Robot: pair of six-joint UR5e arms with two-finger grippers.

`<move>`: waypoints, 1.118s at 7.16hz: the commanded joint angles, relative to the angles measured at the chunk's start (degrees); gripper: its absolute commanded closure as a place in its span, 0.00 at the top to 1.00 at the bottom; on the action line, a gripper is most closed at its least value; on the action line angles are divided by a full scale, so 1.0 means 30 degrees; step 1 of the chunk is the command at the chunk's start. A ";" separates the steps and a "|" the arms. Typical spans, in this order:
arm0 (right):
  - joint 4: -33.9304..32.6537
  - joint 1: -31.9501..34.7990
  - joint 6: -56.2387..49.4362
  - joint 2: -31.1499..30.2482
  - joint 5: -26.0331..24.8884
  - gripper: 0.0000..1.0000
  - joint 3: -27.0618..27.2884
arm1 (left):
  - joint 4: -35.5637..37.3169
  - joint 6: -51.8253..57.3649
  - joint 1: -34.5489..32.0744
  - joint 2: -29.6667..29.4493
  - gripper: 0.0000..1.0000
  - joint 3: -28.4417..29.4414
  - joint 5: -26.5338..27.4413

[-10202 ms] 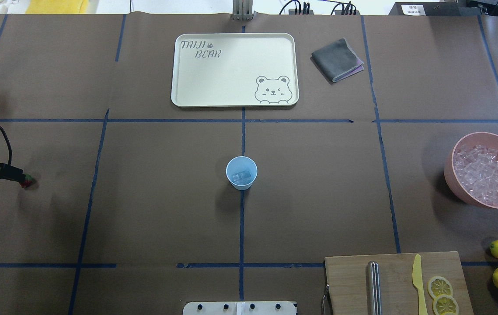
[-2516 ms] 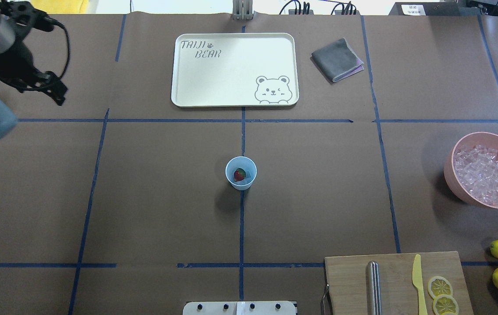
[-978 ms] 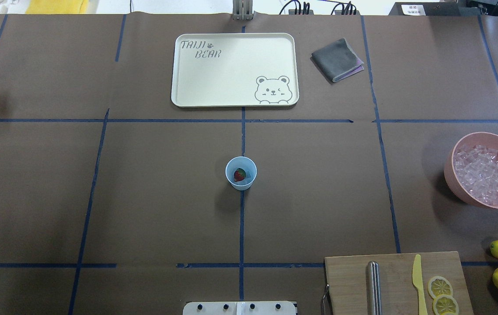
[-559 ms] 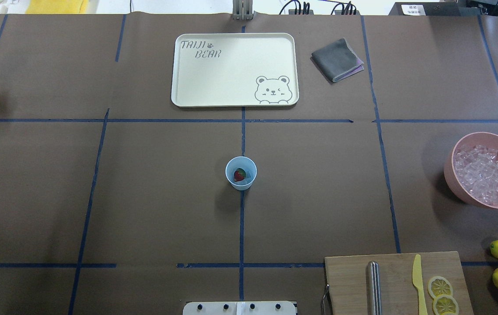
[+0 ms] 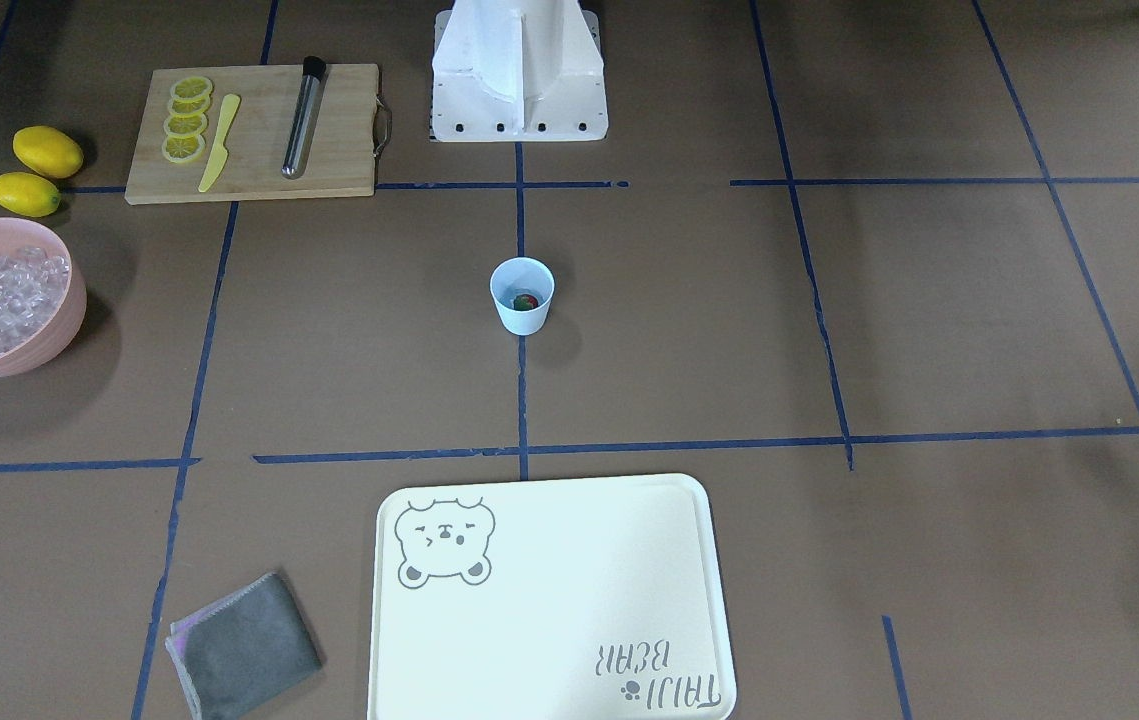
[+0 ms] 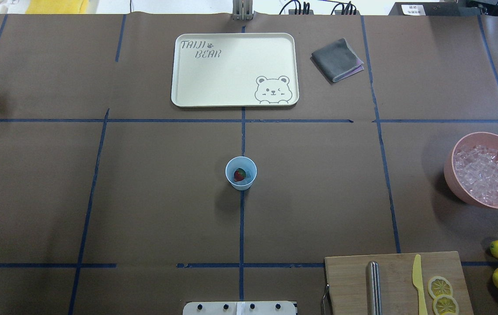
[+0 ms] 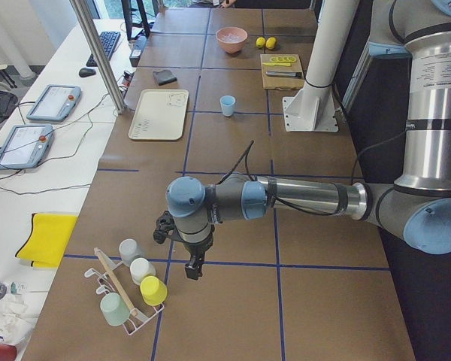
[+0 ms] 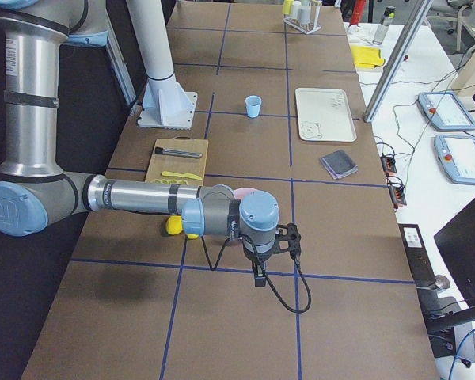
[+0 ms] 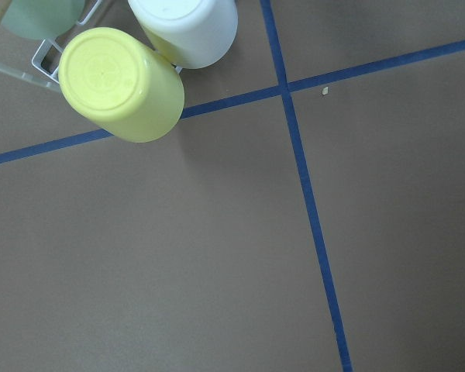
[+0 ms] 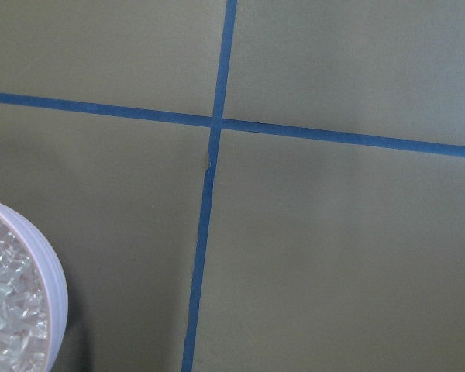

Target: Put ice and strawberries in cup

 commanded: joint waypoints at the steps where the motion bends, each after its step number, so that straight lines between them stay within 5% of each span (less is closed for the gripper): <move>1: 0.0053 0.0000 0.1204 -0.0006 -0.0054 0.99 0.0372 | 0.0003 0.0013 0.0000 0.0248 1.00 -0.0034 0.0053; 8: 0.0024 0.0000 0.1381 -0.0153 0.0034 1.00 0.0315 | -0.0027 -0.0045 0.0000 0.1275 1.00 0.0142 0.0024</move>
